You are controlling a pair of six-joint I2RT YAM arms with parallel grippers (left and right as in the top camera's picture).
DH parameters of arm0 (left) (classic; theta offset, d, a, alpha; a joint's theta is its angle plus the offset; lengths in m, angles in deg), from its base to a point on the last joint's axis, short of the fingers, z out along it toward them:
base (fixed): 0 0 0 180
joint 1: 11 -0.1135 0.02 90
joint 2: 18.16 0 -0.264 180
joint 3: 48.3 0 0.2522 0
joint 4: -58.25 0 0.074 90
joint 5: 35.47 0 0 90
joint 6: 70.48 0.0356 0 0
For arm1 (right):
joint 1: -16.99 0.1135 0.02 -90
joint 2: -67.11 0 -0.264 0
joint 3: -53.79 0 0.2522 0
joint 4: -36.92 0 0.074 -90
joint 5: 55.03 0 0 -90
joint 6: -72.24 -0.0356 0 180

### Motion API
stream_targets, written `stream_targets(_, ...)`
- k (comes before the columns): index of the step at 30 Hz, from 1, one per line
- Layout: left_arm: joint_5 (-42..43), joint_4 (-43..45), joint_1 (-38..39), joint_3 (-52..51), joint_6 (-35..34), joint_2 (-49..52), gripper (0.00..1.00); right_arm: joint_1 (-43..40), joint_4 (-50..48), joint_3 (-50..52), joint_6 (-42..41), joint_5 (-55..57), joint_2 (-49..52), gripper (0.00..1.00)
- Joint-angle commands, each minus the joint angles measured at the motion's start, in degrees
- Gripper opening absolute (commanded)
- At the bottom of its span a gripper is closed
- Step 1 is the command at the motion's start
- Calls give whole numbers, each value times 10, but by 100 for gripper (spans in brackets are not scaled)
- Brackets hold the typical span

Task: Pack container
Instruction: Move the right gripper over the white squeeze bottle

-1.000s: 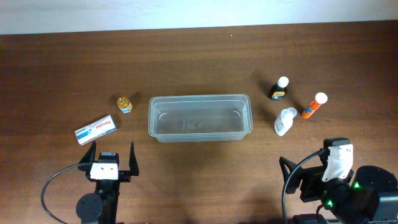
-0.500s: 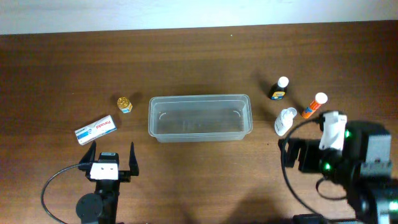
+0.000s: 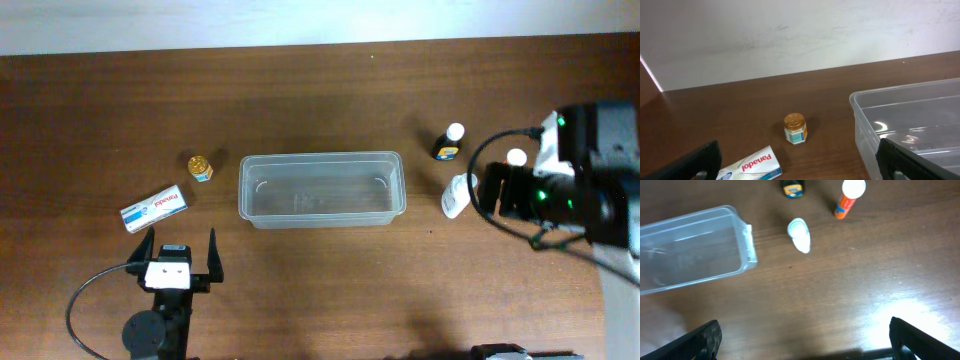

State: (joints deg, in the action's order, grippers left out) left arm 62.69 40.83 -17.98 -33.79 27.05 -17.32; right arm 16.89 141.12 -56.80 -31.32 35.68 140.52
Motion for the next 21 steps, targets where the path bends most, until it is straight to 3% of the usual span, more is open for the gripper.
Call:
stream_targets(1,0,-2,1,-3,7,-5,99,-4,3,-12,-8,36,42,98)
stream_targets(21,0,-2,1,-3,7,-5,99,-4,-100,3,0,10,196,99)
